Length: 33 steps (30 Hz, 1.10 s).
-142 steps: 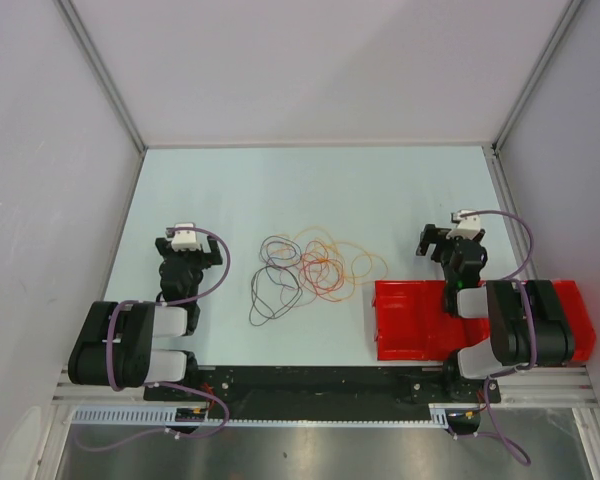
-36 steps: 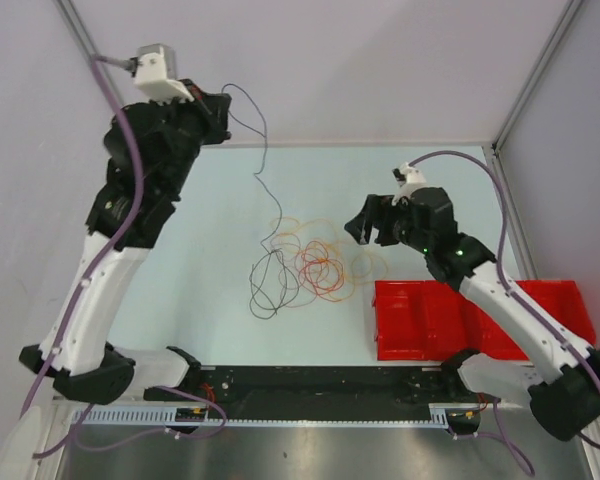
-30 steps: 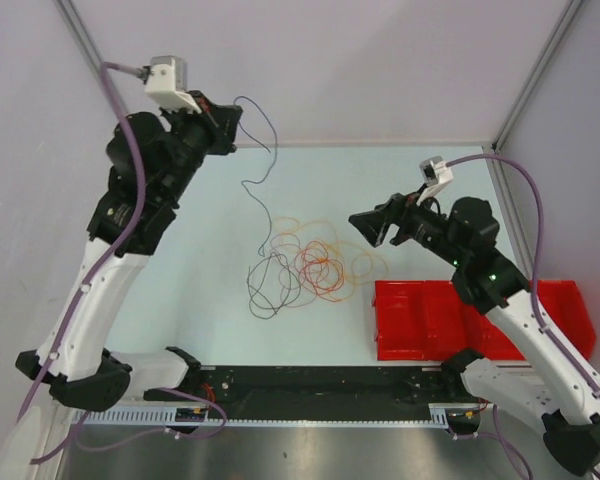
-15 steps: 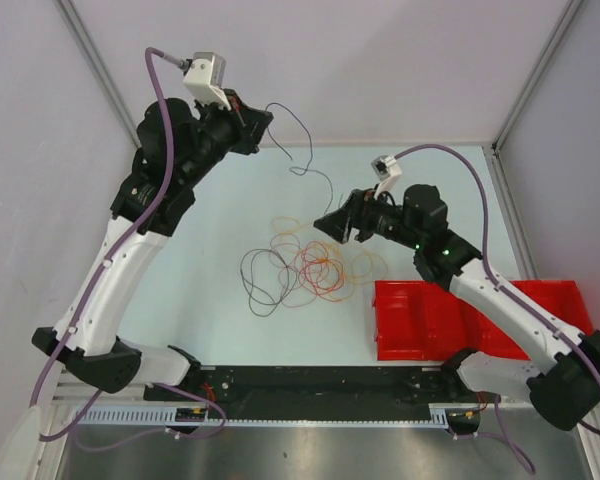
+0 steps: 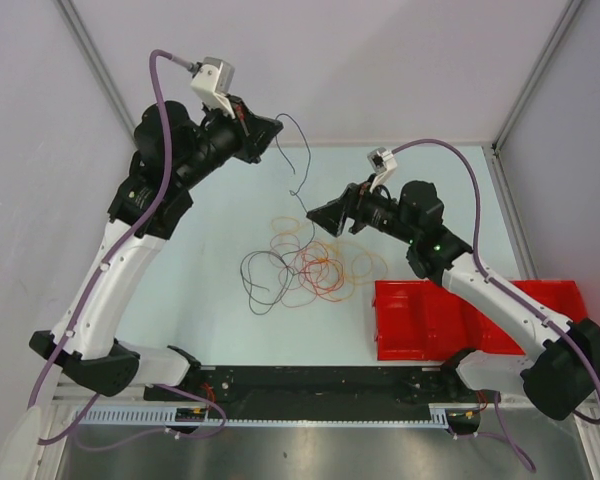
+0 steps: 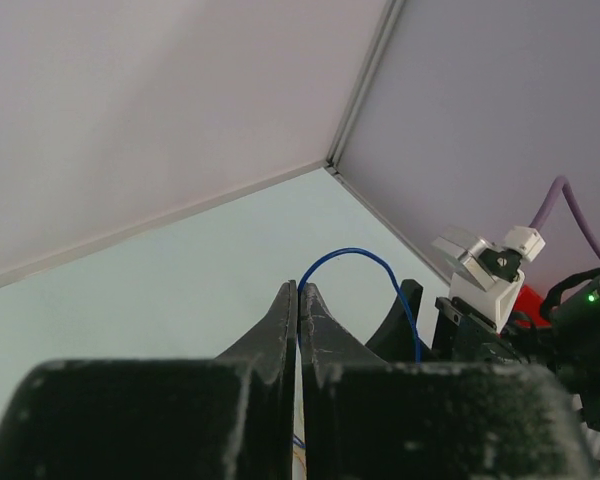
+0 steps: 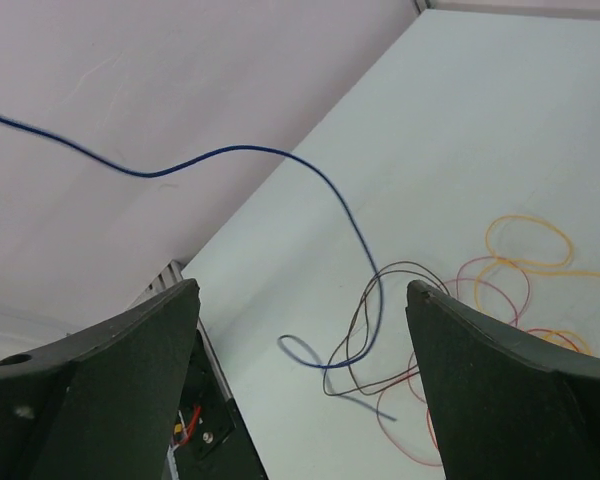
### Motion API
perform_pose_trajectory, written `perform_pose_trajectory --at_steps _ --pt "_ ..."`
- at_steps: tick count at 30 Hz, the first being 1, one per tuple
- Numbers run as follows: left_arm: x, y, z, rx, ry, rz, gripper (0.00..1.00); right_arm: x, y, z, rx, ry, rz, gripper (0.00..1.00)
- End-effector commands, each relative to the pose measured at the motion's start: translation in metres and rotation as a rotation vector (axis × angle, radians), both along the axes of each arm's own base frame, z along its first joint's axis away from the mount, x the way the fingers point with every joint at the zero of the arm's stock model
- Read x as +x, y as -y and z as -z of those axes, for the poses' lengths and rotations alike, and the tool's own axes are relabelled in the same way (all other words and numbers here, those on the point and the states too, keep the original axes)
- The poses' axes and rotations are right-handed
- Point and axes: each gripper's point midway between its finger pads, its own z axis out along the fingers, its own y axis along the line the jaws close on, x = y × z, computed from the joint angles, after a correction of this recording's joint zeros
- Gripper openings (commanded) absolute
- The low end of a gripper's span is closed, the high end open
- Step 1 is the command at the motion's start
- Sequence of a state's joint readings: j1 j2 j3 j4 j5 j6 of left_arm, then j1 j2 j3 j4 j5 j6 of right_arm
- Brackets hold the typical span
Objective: Untangle the cables
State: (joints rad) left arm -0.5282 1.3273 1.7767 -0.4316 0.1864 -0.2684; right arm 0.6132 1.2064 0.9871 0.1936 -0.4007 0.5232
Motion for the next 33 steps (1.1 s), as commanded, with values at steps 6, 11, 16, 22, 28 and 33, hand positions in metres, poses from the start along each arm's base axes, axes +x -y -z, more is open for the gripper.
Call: perform_pose_trajectory --at_steps 6,11,16,22,28,33 --pt "-0.06 0.023 -0.027 0.018 0.123 0.314 0.0 -0.027 0.006 -0.049 0.071 0.197 -0.301 0.91" --pt "-0.087 0.032 -0.032 0.0 0.17 0.461 0.0 -0.038 0.021 -0.061 0.104 0.216 -0.425 0.91" --pt "-0.092 0.04 -0.033 -0.031 0.177 0.528 0.0 -0.035 0.022 -0.056 0.098 0.205 -0.474 0.91" --pt "-0.093 0.047 -0.036 -0.067 0.178 0.569 0.0 -0.036 0.016 -0.043 0.099 0.149 -0.535 0.69" --pt "-0.085 0.049 -0.03 -0.074 0.151 0.554 0.0 -0.039 0.013 -0.044 0.104 0.118 -0.521 0.0" --pt "-0.084 0.048 -0.024 -0.081 0.149 0.536 0.0 -0.05 0.014 -0.053 0.109 0.139 -0.536 0.18"
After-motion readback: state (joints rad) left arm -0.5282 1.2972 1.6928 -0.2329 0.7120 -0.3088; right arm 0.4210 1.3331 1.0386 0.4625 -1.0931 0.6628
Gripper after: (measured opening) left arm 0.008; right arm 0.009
